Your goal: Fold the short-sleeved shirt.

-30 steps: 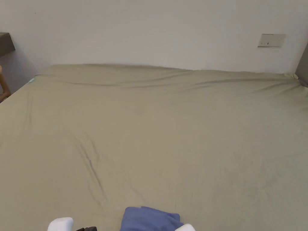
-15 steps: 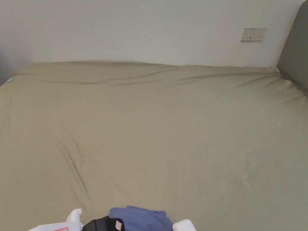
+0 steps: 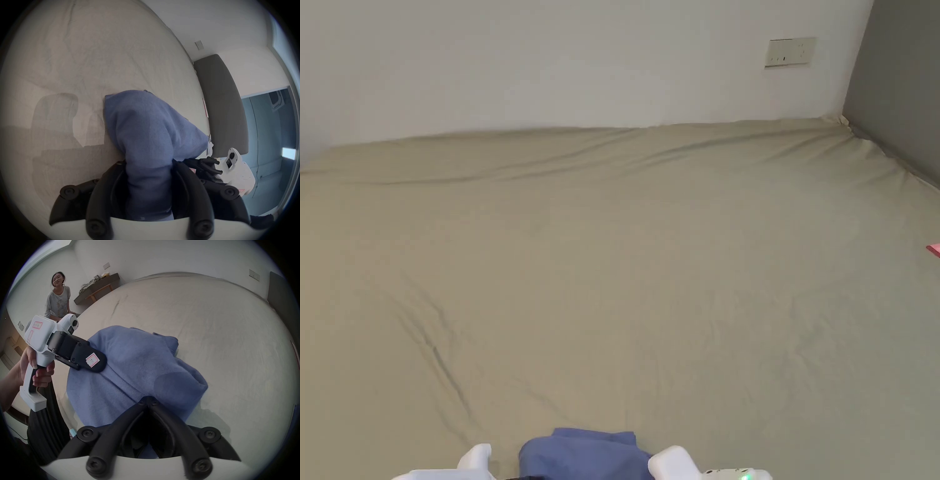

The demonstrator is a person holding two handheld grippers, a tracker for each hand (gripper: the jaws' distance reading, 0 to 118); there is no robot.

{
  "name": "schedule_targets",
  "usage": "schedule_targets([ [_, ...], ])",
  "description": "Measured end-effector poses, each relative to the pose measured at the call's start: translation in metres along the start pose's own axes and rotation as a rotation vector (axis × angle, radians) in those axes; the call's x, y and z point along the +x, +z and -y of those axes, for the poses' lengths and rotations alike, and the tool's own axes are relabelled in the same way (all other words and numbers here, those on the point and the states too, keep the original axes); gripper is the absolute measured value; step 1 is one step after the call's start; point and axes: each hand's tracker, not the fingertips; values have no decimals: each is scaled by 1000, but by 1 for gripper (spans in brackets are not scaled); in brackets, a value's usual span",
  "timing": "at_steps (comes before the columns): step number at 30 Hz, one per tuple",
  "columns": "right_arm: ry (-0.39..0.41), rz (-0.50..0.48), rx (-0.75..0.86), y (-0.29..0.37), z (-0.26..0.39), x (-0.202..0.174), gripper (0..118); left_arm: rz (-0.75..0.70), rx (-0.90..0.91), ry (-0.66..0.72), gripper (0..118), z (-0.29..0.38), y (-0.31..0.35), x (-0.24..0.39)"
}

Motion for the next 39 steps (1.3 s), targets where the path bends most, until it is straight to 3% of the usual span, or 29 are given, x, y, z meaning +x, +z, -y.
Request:
schedule_targets([
  [3,36,34,18,14,-5,-5,3,-23,42,-17,36,5,4,5],
  [5,65,153,116,37,-9,-7,3,-8,57,-11,35,11,12,10],
  [9,42,280,258,95,-31,-1,3,36,103,1,34,20,31,18],
  [13,84,460,360,144,-58,-4,3,-63,182,-96,34,21,62,22],
  [18,109,561,474,171,-80,-22,3,-151,245,-108,34,19,106,2],
  [29,180,519,544,149,-104,-86,3,-482,372,-95,33,24,213,-75],
  [33,199,484,524,132,-110,-101,3,-500,389,-55,33,22,250,-114],
  [39,211,477,488,114,-116,-110,3,-709,402,-37,33,11,302,-160],
])
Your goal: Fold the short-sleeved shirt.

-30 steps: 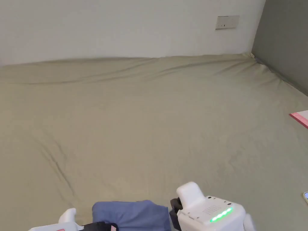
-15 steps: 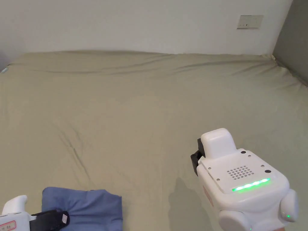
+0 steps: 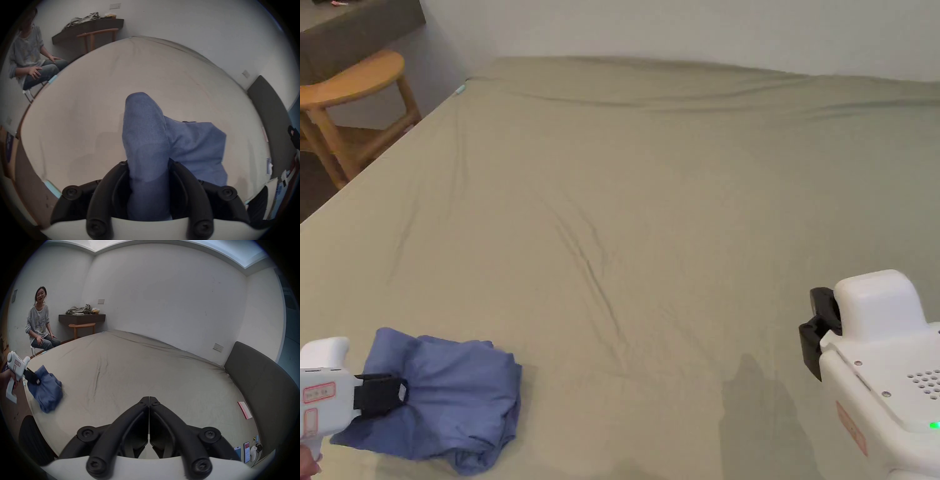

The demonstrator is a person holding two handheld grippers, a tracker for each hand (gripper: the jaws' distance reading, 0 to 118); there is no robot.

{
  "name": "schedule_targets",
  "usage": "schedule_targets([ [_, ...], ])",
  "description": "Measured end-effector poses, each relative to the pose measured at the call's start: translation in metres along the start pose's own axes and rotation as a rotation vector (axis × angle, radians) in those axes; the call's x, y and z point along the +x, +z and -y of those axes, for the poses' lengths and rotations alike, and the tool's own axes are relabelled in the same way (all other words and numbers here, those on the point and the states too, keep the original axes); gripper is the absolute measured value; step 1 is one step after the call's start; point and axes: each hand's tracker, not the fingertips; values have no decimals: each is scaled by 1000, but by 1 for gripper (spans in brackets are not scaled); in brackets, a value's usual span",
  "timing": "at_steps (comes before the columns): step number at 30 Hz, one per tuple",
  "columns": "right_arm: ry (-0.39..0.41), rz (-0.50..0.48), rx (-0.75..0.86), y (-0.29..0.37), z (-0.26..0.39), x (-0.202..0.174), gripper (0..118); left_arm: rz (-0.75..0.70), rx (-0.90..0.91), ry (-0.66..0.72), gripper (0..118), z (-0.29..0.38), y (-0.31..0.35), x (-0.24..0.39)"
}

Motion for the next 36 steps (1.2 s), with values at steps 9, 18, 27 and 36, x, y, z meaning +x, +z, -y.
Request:
schedule_targets([
  [9,11,20,-47,-20,-2,-11,3,-322,-41,-152,31,-46,-13,-68],
  [18,-10,27,-52,-21,-6,-1,3,-473,1,-175,84,-69,-9,-69],
  [27,-33,94,66,18,-27,44,3,-202,511,-94,112,-91,105,58],
  [36,-51,164,275,97,-56,77,3,111,960,-59,101,-45,206,245],
])
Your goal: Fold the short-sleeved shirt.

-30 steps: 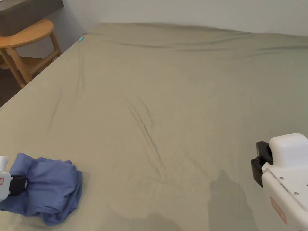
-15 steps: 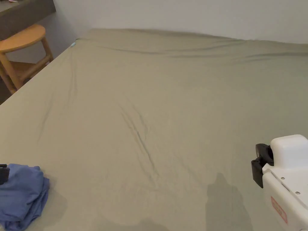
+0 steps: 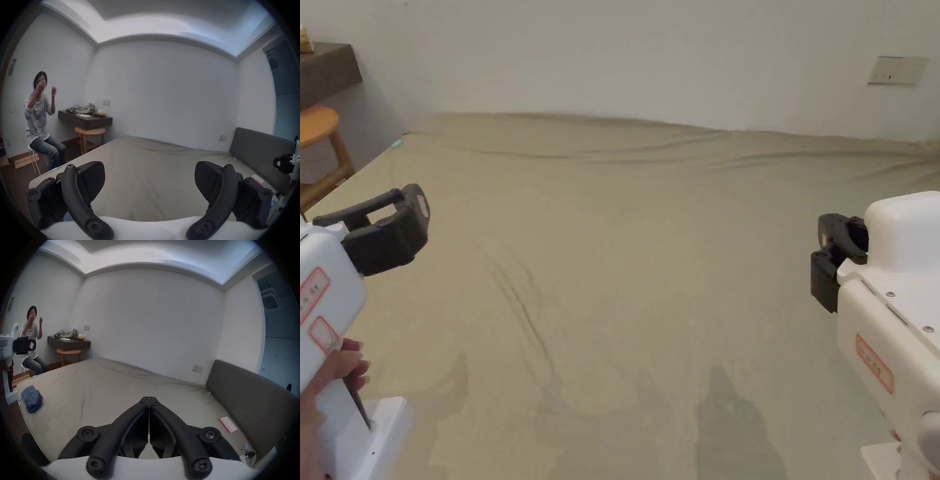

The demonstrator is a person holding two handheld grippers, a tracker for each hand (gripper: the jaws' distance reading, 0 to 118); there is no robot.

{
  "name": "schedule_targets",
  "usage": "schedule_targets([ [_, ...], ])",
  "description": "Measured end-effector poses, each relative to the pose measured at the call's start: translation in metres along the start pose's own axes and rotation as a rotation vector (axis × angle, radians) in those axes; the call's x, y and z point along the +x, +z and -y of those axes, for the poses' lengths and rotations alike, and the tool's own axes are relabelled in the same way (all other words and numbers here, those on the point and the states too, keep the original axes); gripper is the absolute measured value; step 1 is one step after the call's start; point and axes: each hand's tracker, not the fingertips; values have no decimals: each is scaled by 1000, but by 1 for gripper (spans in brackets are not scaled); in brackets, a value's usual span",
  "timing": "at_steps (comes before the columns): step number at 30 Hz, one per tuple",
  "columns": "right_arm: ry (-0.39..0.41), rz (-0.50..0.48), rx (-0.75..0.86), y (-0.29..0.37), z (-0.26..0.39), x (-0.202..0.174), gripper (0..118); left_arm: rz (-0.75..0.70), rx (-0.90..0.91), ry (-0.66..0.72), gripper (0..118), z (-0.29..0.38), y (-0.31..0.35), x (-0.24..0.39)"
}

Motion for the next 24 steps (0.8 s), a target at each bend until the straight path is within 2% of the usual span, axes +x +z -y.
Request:
schedule_targets([
  [1,1,2,15,6,-3,1,3,-10,-20,-19,101,-2,4,17],
  [2,1,4,31,12,-5,3,3,43,-23,-52,97,-4,7,38],
  [3,1,4,38,17,-7,5,3,90,-5,-56,84,-4,9,50],
  [4,-1,5,46,21,-8,6,3,111,8,-55,60,-3,12,64],
  [5,-4,8,55,23,-7,8,3,108,10,-54,23,0,15,78],
  [6,-7,11,62,27,-6,10,3,115,15,-70,4,2,18,90],
  [10,-14,24,61,33,-1,17,3,184,18,-127,0,10,25,120],
  [17,-41,46,61,42,8,26,3,165,52,-268,0,19,44,167],
  [24,-26,48,47,42,16,26,3,157,54,-278,0,24,52,170],
])
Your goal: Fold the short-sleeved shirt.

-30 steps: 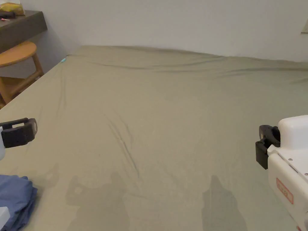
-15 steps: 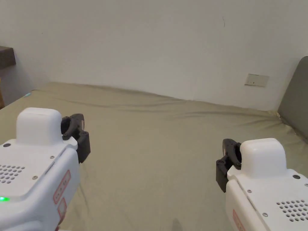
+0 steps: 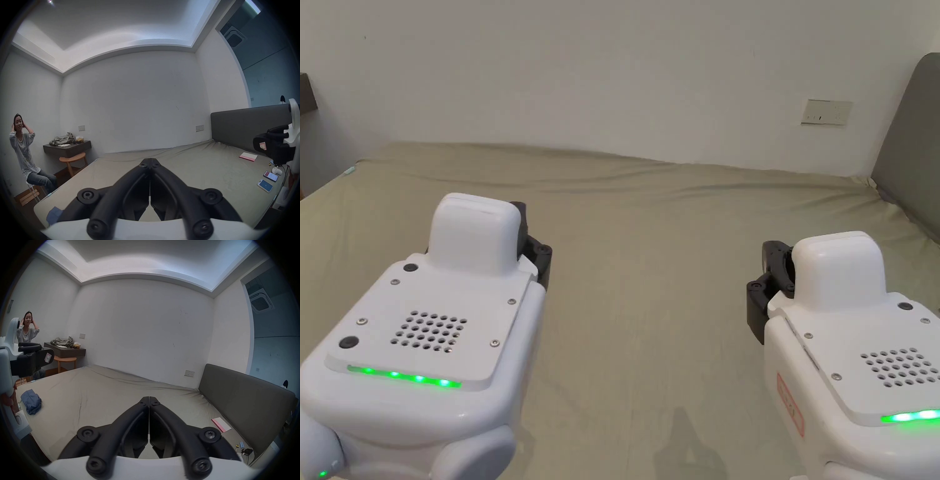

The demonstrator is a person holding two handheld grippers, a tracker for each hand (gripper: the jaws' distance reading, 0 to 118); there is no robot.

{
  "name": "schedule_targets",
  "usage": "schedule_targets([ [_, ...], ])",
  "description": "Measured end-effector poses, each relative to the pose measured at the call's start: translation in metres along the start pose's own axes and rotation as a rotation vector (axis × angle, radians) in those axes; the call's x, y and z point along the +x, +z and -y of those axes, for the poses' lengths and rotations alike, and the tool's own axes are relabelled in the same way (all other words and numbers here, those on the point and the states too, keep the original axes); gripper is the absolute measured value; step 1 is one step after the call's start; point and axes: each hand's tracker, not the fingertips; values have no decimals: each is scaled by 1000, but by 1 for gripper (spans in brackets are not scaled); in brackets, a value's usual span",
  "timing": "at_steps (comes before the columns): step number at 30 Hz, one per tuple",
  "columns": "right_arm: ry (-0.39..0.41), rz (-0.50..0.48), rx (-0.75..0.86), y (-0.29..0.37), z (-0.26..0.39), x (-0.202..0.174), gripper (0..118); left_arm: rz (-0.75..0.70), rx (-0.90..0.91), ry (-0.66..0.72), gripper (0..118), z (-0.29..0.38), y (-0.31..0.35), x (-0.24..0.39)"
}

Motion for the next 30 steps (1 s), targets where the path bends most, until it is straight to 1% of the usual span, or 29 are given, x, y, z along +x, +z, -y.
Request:
schedule_targets([
  [7,14,-3,-3,-1,3,-3,3,-17,3,29,0,0,7,-4],
  [30,4,-5,12,1,1,-5,3,-7,13,-12,0,2,5,6],
])
